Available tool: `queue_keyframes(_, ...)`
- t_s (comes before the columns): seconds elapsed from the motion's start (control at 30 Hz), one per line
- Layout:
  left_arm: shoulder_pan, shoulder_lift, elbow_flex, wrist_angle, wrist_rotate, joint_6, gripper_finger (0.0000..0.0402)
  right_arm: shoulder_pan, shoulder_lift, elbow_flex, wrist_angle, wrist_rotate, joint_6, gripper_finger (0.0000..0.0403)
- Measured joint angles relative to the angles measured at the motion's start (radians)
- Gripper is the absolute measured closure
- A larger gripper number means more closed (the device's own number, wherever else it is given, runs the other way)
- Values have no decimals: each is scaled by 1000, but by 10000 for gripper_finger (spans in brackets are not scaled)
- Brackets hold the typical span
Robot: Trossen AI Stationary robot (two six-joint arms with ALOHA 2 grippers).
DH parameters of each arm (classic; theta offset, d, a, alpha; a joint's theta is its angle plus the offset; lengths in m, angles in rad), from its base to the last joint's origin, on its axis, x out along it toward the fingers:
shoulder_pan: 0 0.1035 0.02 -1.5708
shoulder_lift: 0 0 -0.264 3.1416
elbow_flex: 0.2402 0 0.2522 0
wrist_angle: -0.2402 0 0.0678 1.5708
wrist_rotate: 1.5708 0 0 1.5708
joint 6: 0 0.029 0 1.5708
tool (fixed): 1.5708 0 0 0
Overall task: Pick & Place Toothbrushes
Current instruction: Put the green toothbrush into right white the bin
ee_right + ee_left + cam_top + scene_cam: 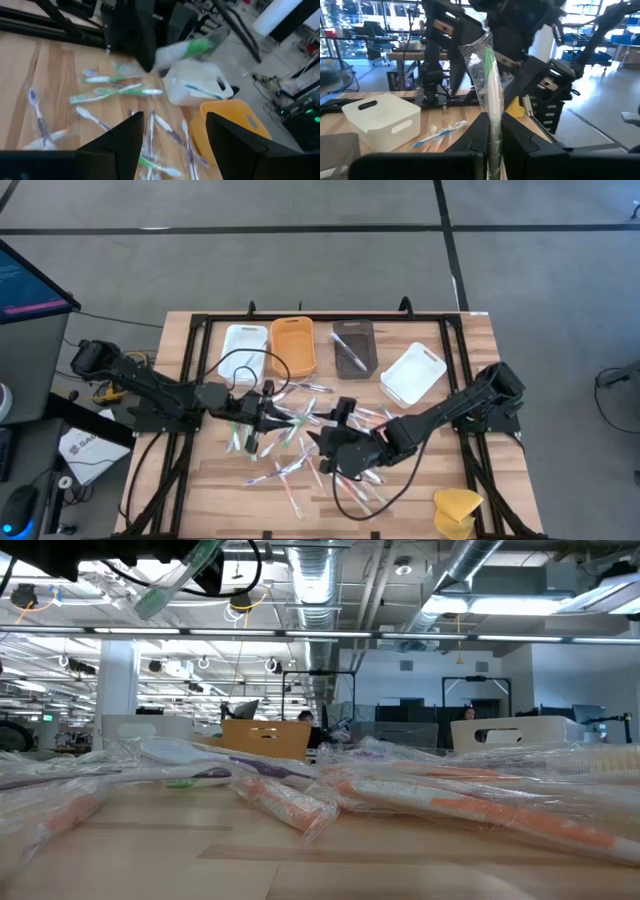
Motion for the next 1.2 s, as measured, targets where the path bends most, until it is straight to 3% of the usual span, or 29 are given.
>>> queue_keyframes(0.4, -13, 0, 0, 0, 1, 0, 380, -12, 0, 0, 188, -132, -148, 215)
queue_keyframes(0.87, -12, 0, 0, -2, -1, 0, 380, -56, 0, 0, 225, -218, -171, 245)
queue_keyframes(1.07, -13, 1, 0, -4, 9, 1, 380, -74, -1, 0, 245, -332, -171, 277)
queue_keyframes(1.2, -13, 1, 0, -5, 5, 0, 380, -86, -1, 0, 241, -343, -171, 312)
